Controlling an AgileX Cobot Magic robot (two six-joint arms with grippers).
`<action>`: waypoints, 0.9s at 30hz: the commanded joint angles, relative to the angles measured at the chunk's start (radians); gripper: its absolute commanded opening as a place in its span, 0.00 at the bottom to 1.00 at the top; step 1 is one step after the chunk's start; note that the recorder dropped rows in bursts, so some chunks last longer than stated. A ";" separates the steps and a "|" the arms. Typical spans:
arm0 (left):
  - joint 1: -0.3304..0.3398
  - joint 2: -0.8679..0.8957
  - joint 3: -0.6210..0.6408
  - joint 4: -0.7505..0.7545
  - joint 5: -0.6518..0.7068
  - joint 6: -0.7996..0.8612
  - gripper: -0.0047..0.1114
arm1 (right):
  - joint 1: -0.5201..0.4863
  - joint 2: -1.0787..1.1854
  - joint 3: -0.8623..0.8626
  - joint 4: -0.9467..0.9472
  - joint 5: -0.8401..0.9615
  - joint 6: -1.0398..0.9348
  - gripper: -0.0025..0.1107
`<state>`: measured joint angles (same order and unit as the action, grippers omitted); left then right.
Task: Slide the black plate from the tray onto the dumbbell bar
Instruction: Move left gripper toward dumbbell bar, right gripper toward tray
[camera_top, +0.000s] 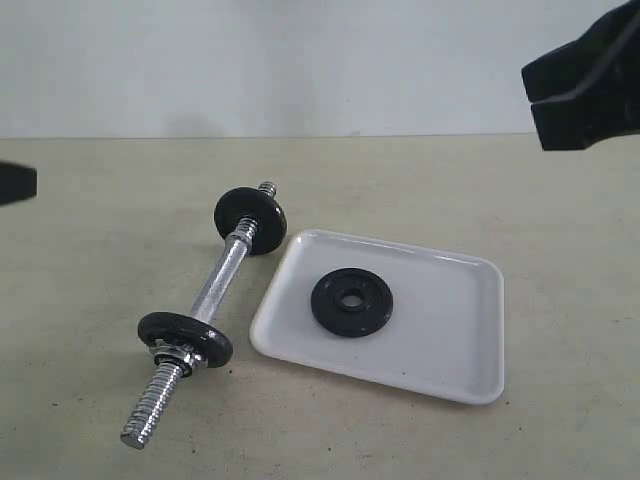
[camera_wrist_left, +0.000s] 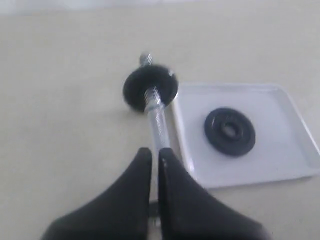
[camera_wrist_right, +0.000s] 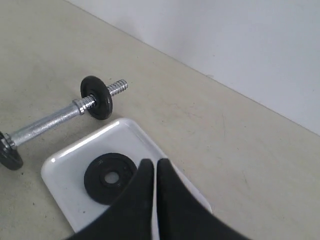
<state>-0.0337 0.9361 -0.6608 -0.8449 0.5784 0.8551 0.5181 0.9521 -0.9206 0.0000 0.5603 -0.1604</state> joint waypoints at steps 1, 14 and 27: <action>-0.056 0.012 -0.121 -0.021 -0.033 0.062 0.08 | 0.003 0.029 0.003 0.000 0.052 -0.034 0.02; -0.206 0.254 -0.230 0.369 -0.002 -0.319 0.08 | 0.003 0.229 0.003 -0.008 0.152 -0.034 0.02; -0.281 0.487 -0.230 0.527 -0.087 -0.439 0.08 | 0.003 0.341 0.003 0.015 0.276 -0.022 0.02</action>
<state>-0.3080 1.3955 -0.8855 -0.3364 0.5244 0.4529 0.5181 1.2759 -0.9190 0.0052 0.8136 -0.1817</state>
